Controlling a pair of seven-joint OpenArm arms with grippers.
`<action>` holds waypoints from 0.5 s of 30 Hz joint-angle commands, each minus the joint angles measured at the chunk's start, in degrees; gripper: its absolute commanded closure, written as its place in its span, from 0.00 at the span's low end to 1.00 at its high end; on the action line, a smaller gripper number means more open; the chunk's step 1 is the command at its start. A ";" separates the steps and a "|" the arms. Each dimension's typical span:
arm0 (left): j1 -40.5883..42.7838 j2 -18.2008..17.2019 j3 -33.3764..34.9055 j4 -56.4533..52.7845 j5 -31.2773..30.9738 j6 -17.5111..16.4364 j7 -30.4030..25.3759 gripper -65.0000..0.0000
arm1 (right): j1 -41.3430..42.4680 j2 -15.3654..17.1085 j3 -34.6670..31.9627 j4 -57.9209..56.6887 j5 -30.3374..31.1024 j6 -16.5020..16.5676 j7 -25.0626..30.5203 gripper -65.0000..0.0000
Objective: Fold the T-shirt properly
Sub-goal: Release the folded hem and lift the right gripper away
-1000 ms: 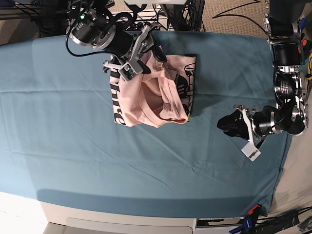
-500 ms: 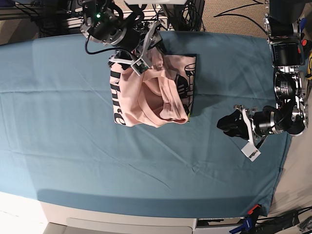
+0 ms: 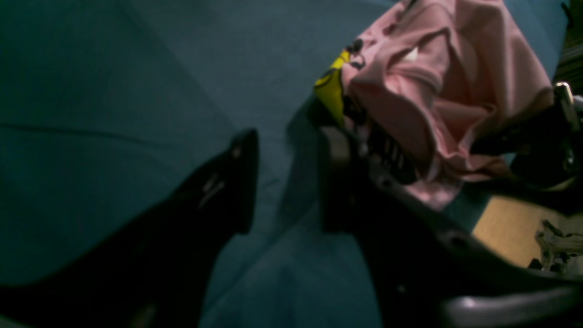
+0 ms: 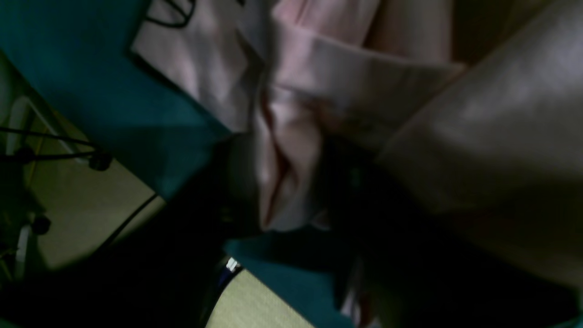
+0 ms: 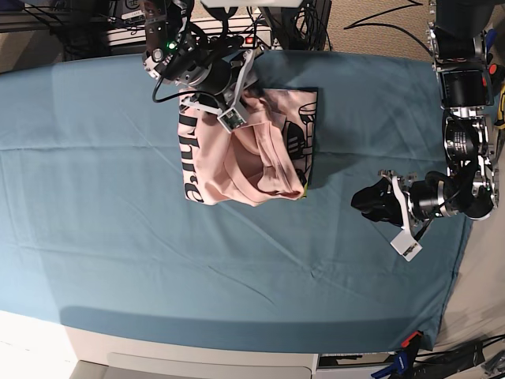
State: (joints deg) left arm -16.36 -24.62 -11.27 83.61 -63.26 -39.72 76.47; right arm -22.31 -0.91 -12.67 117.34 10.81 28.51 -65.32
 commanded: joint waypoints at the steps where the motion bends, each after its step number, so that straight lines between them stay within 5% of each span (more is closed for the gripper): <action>1: -1.42 -0.79 -0.26 0.87 -1.49 -0.28 -1.11 0.64 | 0.59 -0.07 -0.11 1.09 2.21 0.31 1.20 0.82; 4: -1.42 -0.79 -0.26 0.87 -1.49 -0.28 -1.09 0.64 | 1.49 -0.24 -0.33 1.16 6.19 0.33 1.20 0.98; 15: -1.42 -0.79 -0.28 0.87 -1.49 -0.28 -1.09 0.64 | 3.58 -0.39 -10.34 1.16 7.34 0.35 3.37 0.98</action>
State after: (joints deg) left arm -16.34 -24.62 -11.27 83.61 -63.29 -39.72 76.44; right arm -19.03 -0.97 -22.76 117.38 16.97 28.47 -63.55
